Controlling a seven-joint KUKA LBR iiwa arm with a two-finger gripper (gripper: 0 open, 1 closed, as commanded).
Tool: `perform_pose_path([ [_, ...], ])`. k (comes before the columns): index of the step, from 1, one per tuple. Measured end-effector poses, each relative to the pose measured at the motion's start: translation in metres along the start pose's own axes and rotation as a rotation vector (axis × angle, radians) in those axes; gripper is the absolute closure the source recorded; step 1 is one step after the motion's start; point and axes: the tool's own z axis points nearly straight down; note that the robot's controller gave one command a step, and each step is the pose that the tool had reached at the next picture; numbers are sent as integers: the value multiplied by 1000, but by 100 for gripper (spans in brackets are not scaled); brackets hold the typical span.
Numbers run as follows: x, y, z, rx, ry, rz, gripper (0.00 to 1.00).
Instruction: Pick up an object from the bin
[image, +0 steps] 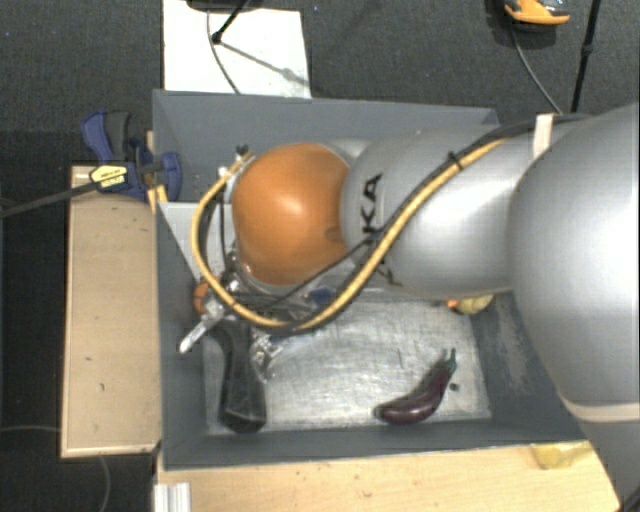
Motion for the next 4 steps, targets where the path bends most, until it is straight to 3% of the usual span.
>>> perform_pose_path([
  [1, -32, -31, 58, 3, -3, -416, 0],
  [2, -35, -30, 72, 2, 9, -554, 100],
  [4, -33, -30, 68, 0, 10, -552, 100],
])
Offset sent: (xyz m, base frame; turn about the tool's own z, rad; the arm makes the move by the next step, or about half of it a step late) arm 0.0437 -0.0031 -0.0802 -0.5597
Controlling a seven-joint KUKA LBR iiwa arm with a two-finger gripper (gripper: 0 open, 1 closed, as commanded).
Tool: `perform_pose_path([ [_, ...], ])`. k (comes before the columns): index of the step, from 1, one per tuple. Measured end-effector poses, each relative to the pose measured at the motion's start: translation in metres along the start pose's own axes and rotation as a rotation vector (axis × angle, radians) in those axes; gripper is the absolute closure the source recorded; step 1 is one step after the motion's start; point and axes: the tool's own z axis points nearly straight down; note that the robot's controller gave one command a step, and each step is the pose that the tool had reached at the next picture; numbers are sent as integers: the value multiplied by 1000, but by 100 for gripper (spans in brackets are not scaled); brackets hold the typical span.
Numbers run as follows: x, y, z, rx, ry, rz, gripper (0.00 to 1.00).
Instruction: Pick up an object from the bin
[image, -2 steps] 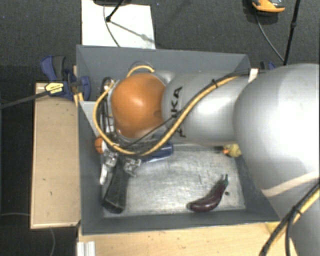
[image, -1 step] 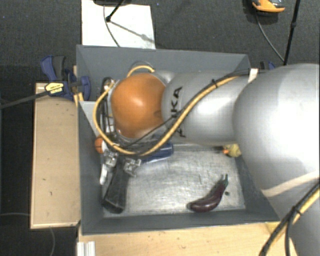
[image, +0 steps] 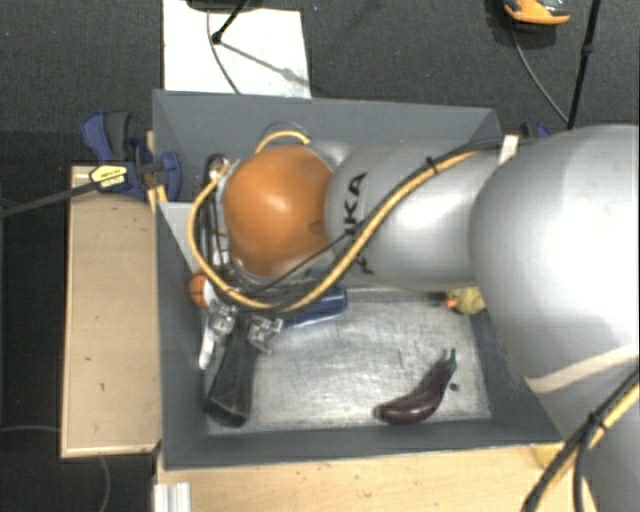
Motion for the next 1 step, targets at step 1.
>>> perform_pose_path([
  [1, 2, 2, -15, -2, 0, 2, 100],
])
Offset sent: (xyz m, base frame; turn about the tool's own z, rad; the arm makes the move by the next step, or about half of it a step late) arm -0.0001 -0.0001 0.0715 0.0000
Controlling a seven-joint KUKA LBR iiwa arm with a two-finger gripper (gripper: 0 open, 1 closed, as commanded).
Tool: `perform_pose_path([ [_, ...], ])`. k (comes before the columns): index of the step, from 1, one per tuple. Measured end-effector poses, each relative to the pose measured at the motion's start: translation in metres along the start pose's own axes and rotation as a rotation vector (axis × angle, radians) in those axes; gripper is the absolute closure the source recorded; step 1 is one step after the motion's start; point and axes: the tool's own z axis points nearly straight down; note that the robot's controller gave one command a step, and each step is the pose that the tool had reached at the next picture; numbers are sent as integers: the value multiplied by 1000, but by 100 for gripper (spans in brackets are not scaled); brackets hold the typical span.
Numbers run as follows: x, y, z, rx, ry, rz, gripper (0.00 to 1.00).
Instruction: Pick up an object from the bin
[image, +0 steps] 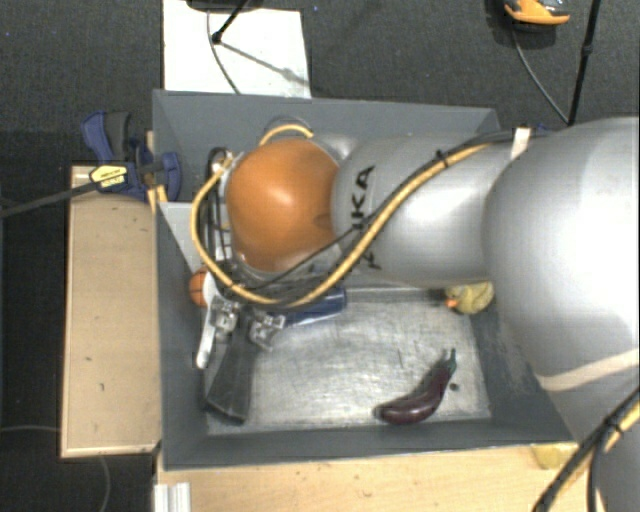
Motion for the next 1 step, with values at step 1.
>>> perform_pose_path([
  [1, -1, 0, -18, 2, -3, 2, 100],
])
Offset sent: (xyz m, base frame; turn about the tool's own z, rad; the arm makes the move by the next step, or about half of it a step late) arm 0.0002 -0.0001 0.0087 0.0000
